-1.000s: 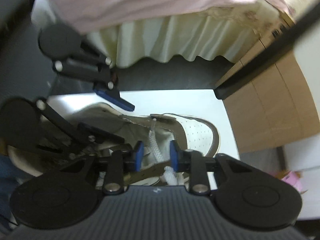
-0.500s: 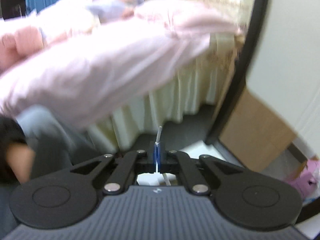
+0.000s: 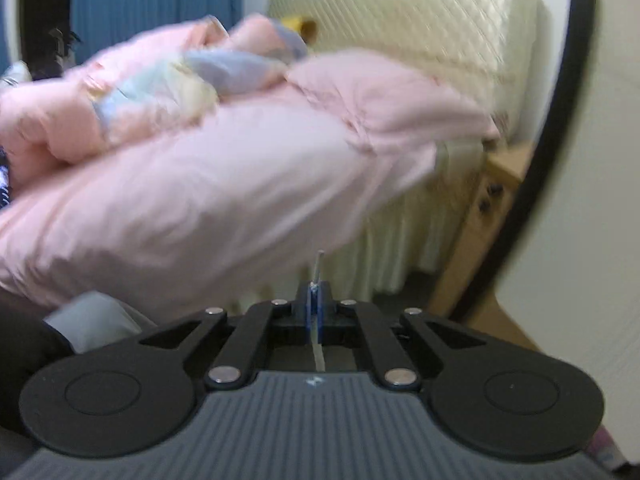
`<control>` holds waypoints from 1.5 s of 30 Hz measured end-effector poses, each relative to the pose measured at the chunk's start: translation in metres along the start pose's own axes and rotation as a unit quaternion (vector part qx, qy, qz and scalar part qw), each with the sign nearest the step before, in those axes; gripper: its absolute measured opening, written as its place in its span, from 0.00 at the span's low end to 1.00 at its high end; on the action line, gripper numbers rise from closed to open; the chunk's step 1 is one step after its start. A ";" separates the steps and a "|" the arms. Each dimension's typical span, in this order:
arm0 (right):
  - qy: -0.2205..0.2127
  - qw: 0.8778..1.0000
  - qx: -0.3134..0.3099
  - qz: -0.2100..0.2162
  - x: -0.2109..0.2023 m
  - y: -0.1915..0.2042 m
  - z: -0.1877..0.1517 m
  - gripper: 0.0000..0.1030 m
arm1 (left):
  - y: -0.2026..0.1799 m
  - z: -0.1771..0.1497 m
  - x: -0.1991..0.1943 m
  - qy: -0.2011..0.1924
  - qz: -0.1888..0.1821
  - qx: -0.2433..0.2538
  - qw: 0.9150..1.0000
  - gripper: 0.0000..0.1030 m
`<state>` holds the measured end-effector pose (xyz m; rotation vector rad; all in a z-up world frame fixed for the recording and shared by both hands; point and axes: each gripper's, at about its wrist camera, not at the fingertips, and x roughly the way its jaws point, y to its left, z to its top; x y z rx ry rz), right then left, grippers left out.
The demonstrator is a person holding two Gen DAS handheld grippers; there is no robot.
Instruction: Lace up shoes with both hands
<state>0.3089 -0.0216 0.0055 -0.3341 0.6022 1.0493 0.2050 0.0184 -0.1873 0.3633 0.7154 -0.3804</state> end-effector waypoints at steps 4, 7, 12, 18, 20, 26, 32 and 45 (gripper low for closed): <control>0.010 0.999 0.039 -0.019 0.010 -0.017 -0.020 0.56 | 0.001 0.000 -0.001 0.000 -0.001 -0.003 1.000 0.32; 0.023 0.997 0.071 -0.037 0.005 -0.032 -0.035 0.57 | 0.002 -0.001 -0.002 -0.001 -0.002 -0.004 1.000 0.32; 0.140 0.988 0.048 -0.051 0.023 -0.045 -0.075 0.53 | 0.001 -0.001 -0.002 -0.002 -0.004 -0.006 1.000 0.32; 0.230 0.972 -0.039 -0.013 0.054 -0.022 -0.121 0.34 | 0.001 -0.002 -0.002 -0.002 -0.004 -0.007 1.000 0.32; 0.234 0.969 -0.082 -0.012 0.062 -0.010 -0.130 0.31 | 0.001 -0.002 -0.002 -0.003 -0.004 -0.007 1.000 0.32; 0.195 0.979 -0.049 -0.039 0.069 -0.011 -0.131 0.02 | -0.001 0.000 -0.001 0.001 -0.001 -0.003 1.000 0.32; 0.075 0.995 0.054 -0.045 0.030 -0.018 -0.112 0.02 | -0.004 0.003 0.003 0.008 0.006 0.000 1.000 0.33; -0.100 0.994 0.038 -0.003 -0.046 0.010 -0.003 0.02 | -0.010 0.005 0.007 0.012 0.014 0.001 1.000 0.33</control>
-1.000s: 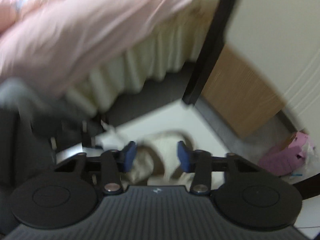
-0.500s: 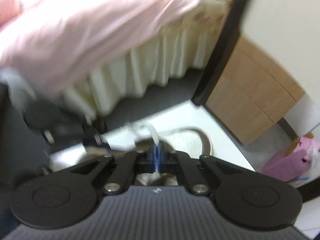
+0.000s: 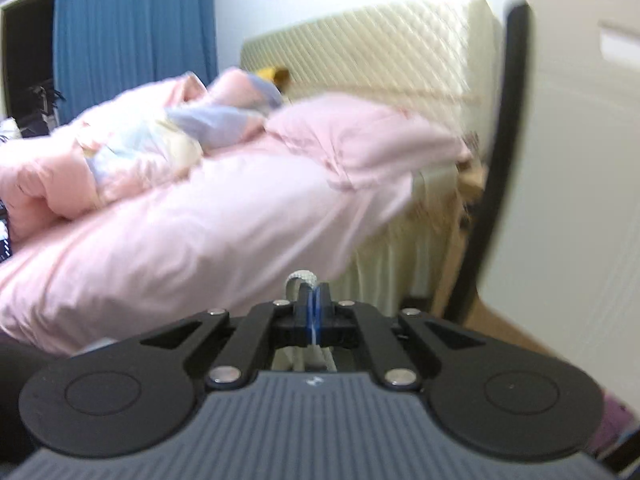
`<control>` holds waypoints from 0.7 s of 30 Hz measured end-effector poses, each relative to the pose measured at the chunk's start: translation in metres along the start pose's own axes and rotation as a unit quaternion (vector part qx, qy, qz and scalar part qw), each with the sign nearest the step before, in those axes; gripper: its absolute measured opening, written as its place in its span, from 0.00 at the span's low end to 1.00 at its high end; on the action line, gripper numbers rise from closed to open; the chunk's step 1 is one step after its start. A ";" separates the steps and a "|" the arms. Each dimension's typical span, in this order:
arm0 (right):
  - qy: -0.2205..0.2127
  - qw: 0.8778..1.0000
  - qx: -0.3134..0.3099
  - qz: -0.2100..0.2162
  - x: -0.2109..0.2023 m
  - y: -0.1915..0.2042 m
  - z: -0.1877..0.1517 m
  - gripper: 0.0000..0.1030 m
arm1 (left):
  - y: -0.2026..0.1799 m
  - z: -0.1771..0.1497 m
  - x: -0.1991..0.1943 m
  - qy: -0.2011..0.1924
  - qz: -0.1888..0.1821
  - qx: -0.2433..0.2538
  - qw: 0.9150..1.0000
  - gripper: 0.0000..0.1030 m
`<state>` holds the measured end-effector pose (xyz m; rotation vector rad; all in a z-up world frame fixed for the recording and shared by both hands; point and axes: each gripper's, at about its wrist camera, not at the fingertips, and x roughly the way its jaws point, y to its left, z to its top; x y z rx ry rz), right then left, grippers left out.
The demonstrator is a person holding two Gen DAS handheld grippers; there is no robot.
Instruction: Lace up shoes with both hands
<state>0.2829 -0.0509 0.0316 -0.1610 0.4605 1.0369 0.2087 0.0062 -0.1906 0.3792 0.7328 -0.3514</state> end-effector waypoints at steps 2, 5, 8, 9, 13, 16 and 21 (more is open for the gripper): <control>-0.017 1.000 -0.001 0.010 -0.004 0.005 0.016 0.02 | -0.001 0.000 0.000 0.000 0.001 0.002 1.000 0.33; -0.031 0.999 -0.009 0.022 -0.007 0.013 0.035 0.01 | 0.000 0.000 0.000 0.000 0.000 0.001 1.000 0.33; -0.026 0.999 -0.029 0.026 -0.004 0.021 0.045 0.02 | -0.002 0.001 0.001 0.001 -0.001 0.002 1.000 0.33; -0.014 0.999 -0.034 0.027 0.001 0.022 0.042 0.02 | -0.002 0.002 0.001 0.001 -0.001 0.003 1.000 0.33; 0.032 0.999 -0.015 0.019 0.022 0.014 0.024 0.03 | -0.002 0.002 0.001 0.001 -0.002 0.003 1.000 0.33; 0.082 0.997 0.002 0.005 0.037 0.004 0.001 0.05 | -0.001 0.002 0.001 0.001 -0.004 0.001 1.000 0.33; 0.153 0.988 0.029 -0.005 0.058 -0.011 -0.043 0.63 | 0.000 0.003 0.001 0.001 -0.007 -0.006 1.000 0.33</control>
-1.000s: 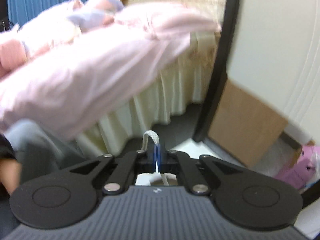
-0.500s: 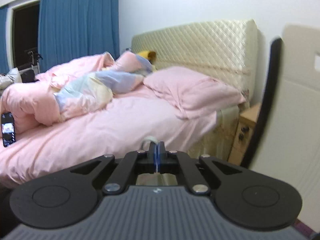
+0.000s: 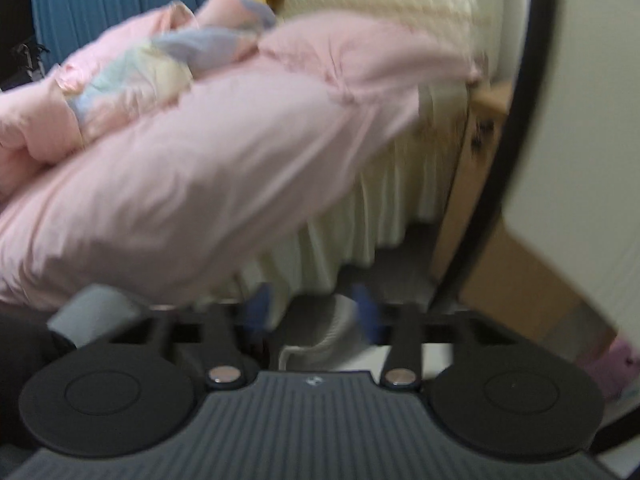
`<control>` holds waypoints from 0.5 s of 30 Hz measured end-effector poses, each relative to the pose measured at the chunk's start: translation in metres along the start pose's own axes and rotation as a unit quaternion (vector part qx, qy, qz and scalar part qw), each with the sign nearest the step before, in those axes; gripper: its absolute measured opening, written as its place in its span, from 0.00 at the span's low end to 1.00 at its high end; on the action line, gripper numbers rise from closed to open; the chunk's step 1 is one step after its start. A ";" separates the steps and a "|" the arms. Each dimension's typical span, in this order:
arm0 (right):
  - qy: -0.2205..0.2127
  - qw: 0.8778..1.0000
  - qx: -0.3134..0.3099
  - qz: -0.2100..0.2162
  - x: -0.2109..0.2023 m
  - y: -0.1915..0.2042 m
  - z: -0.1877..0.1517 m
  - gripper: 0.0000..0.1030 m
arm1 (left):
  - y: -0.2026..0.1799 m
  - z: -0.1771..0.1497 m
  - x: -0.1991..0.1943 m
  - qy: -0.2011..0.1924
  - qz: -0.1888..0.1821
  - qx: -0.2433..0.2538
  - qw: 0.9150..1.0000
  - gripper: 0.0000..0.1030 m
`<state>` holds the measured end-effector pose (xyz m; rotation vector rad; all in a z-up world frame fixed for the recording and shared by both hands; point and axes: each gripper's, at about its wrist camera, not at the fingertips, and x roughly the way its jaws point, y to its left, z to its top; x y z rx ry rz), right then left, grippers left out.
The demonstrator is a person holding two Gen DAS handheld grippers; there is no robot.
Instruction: Lace up shoes with both hands
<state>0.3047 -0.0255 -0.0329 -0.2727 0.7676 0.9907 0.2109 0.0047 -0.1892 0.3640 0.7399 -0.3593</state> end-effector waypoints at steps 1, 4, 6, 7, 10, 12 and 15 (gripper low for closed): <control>0.014 1.000 0.013 -0.001 0.005 -0.005 -0.007 0.74 | 0.001 0.000 0.000 0.000 -0.001 -0.002 1.000 0.33; 0.045 0.998 0.054 0.001 0.015 -0.022 -0.025 0.88 | 0.001 0.000 0.000 -0.002 -0.003 -0.004 1.000 0.33; 0.053 0.995 0.087 0.008 0.018 -0.035 -0.035 0.88 | 0.002 -0.001 0.000 -0.002 -0.005 -0.006 1.000 0.33; 0.055 0.992 0.113 0.013 0.018 -0.044 -0.041 0.89 | 0.003 -0.001 0.001 -0.003 -0.006 -0.007 1.000 0.33; 0.043 0.977 0.209 0.022 0.019 -0.074 -0.059 0.94 | 0.003 0.000 0.001 -0.003 -0.007 -0.008 1.000 0.33; 0.038 0.960 0.275 0.025 0.023 -0.094 -0.076 0.97 | 0.003 0.000 0.002 -0.003 -0.007 -0.008 1.000 0.33; 0.050 0.935 0.351 0.019 0.034 -0.119 -0.103 0.97 | 0.003 0.000 0.002 -0.004 -0.009 -0.010 1.000 0.33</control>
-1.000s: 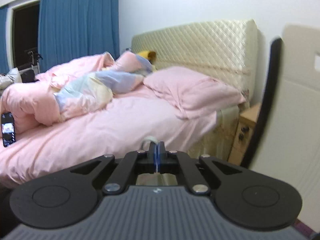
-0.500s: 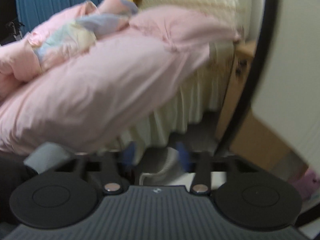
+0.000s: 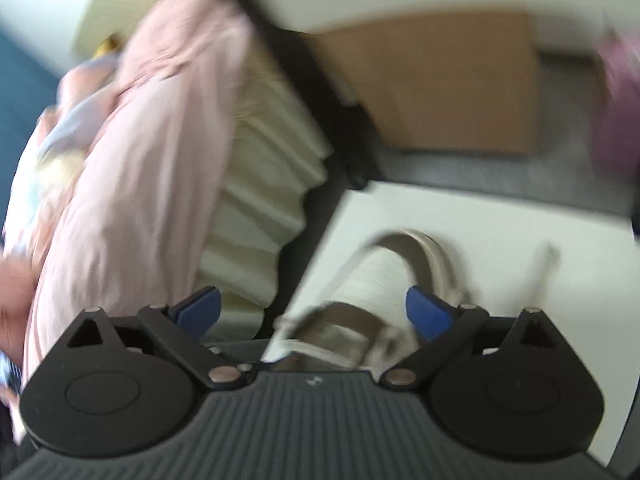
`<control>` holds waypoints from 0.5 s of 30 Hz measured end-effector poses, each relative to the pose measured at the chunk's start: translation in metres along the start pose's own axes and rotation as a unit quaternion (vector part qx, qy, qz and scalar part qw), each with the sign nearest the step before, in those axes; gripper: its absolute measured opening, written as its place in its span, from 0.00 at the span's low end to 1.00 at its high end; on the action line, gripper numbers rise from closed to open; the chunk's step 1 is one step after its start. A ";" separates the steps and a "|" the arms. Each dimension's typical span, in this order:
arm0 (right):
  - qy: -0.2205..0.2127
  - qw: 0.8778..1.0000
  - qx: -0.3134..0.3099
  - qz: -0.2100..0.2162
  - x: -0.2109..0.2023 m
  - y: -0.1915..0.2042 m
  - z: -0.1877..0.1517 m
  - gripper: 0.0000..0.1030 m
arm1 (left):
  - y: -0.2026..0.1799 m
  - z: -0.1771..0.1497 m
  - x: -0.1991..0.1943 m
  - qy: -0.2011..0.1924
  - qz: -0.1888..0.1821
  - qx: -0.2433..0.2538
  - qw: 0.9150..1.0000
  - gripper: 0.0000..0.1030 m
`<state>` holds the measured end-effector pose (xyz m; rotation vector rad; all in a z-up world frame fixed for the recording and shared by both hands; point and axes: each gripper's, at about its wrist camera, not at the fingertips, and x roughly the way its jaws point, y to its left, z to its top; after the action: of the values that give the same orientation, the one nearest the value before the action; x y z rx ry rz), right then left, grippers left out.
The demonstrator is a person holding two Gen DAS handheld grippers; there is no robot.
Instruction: Lace up shoes with both hands
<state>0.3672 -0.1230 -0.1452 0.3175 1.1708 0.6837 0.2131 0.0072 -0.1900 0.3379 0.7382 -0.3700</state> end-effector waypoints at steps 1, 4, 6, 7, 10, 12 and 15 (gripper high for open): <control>0.005 1.000 0.020 0.002 0.004 -0.011 -0.001 0.97 | 0.000 0.000 0.000 0.000 0.000 0.000 1.000 0.33; 0.012 0.998 0.065 0.011 0.013 -0.036 -0.008 0.97 | 0.001 -0.001 0.001 -0.001 -0.002 -0.002 1.000 0.33; 0.017 0.996 0.082 0.030 0.019 -0.047 -0.012 0.97 | 0.001 -0.001 0.001 -0.002 -0.003 -0.003 1.000 0.33; 0.017 0.995 0.090 0.040 0.020 -0.051 -0.014 0.97 | 0.001 0.000 0.001 -0.002 -0.003 -0.003 1.000 0.33; 0.014 0.987 0.127 0.097 0.020 -0.061 -0.019 0.98 | 0.000 0.000 0.001 -0.002 -0.003 -0.003 1.000 0.33; 0.011 0.983 0.138 0.124 0.017 -0.063 -0.020 0.98 | 0.000 0.000 0.001 -0.002 -0.004 -0.003 1.000 0.33; -0.001 0.972 0.151 0.179 0.008 -0.066 -0.020 0.97 | -0.001 0.000 0.001 -0.003 -0.003 -0.002 1.000 0.33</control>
<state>0.3719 -0.1704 -0.1957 0.8008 1.2281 0.8165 0.2131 0.0058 -0.1906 0.3309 0.7347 -0.3748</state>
